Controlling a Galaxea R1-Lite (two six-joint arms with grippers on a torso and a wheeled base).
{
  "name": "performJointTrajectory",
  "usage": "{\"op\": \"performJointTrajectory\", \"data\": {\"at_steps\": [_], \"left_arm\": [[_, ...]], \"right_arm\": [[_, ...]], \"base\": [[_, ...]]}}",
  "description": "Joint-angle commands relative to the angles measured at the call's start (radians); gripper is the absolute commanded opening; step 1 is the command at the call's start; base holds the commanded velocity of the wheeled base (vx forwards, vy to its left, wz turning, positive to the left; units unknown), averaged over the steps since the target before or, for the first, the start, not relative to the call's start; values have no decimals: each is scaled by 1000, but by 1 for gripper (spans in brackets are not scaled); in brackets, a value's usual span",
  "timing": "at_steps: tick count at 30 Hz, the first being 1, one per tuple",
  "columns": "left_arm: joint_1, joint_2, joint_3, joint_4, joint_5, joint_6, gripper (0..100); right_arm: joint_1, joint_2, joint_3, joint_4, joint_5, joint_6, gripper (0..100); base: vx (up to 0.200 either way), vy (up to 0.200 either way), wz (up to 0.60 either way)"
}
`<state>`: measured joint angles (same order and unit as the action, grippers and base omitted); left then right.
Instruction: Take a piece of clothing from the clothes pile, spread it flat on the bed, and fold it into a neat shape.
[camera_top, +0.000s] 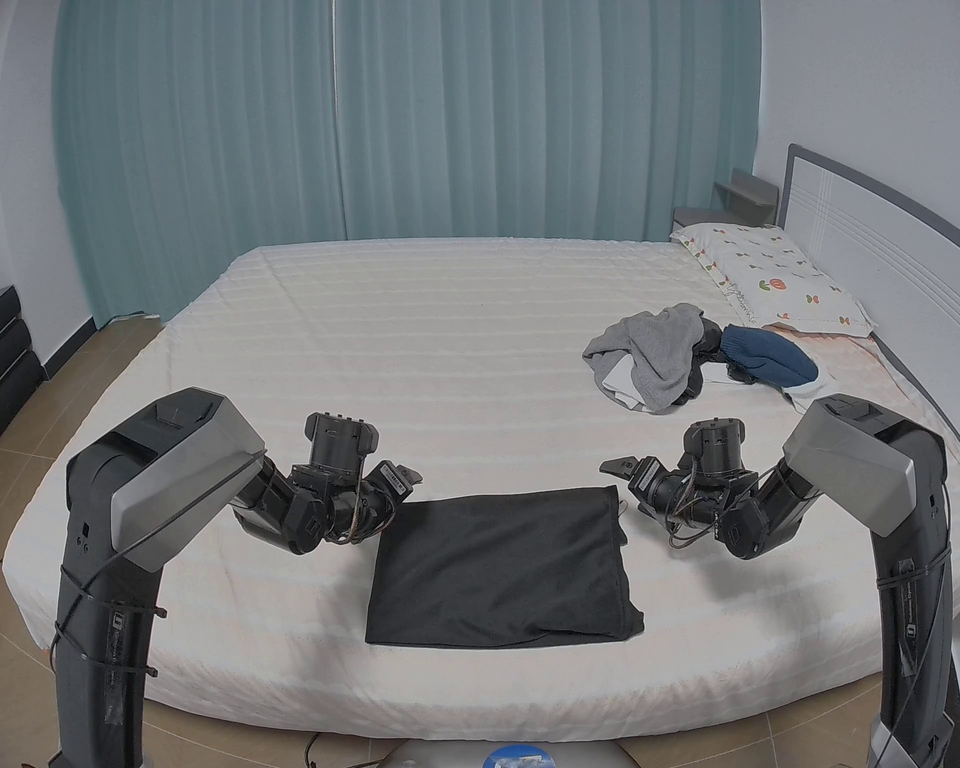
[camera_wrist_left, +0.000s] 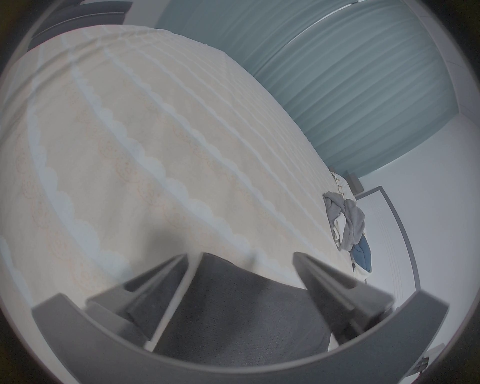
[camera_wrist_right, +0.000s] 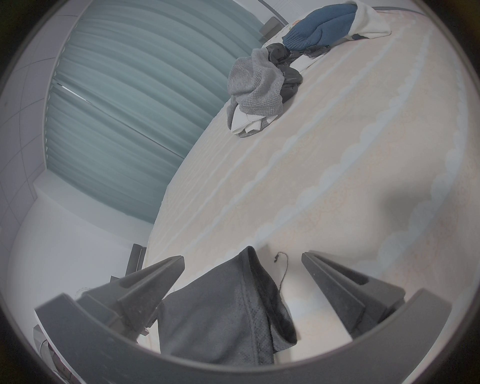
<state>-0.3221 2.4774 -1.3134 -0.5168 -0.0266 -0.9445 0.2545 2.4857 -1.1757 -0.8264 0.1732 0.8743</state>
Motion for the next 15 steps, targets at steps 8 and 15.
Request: {"op": "performJointTrajectory", "data": {"at_steps": [8, 15], "left_arm": [[-8, 20, -4, -6, 50, 9, 0], [2, 18, -6, -8, 65, 7, 0]], "right_arm": [[-4, -15, 16, -8, 0, 0, 100], [-4, -15, 18, -8, -1, -3, 100]], "base": [[0, 0, 0], [0, 0, 0]]}}
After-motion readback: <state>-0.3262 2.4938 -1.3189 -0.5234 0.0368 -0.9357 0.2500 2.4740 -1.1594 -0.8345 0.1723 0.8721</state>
